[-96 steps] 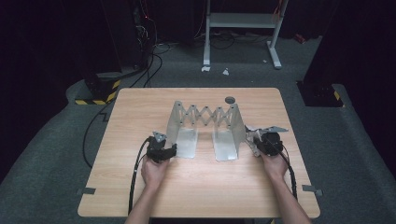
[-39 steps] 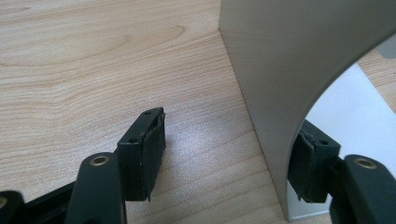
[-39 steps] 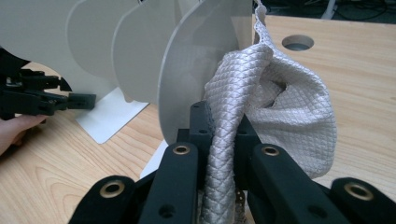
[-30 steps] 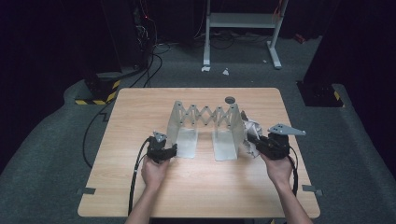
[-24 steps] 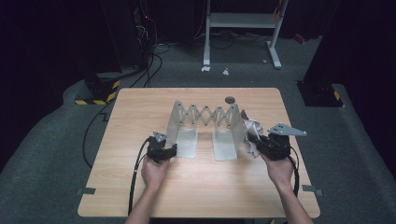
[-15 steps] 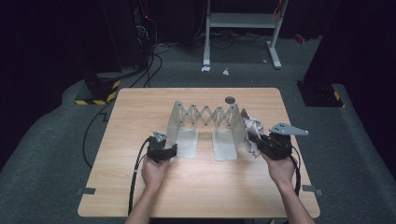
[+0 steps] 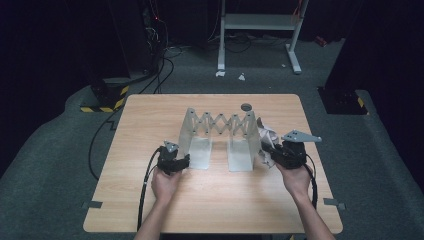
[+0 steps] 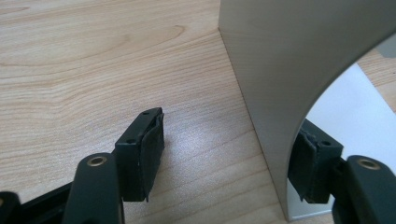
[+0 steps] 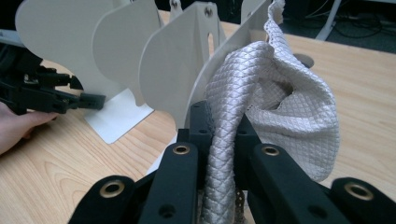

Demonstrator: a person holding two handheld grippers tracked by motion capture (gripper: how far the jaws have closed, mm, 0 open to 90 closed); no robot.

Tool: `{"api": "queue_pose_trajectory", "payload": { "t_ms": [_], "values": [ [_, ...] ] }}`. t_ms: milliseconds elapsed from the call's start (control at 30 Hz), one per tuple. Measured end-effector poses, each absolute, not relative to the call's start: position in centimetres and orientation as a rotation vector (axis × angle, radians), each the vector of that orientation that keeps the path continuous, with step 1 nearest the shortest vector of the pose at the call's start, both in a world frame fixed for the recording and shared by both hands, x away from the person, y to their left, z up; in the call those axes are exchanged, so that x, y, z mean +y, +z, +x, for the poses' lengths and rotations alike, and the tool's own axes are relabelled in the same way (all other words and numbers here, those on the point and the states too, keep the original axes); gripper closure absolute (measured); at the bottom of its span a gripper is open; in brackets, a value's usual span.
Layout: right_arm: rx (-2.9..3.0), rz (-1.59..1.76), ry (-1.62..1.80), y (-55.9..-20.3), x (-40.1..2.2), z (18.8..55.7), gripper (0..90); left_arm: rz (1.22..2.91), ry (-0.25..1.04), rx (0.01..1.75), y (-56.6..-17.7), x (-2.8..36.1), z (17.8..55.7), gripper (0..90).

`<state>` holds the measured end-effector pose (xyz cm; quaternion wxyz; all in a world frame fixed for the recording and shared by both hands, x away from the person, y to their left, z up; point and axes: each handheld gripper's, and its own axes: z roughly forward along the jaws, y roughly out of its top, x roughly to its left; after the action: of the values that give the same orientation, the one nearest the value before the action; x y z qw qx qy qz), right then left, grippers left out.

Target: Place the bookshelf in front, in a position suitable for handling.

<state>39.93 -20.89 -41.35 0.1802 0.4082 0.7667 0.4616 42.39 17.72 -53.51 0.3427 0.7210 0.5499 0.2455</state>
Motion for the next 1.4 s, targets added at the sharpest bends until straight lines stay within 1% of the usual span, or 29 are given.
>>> {"api": "queue_pose_trajectory", "payload": {
  "t_ms": [467,1400],
  "values": [
    [2.176,1.234,1.277,-44.6,-20.5,40.7,84.4,1.874,0.638,1.43,-53.5,17.7,42.4,34.9],
    [2.337,1.315,1.106,-51.3,-19.2,42.3,84.0,1.877,0.637,1.426,-53.5,17.7,42.4,36.5]
  ]
}}
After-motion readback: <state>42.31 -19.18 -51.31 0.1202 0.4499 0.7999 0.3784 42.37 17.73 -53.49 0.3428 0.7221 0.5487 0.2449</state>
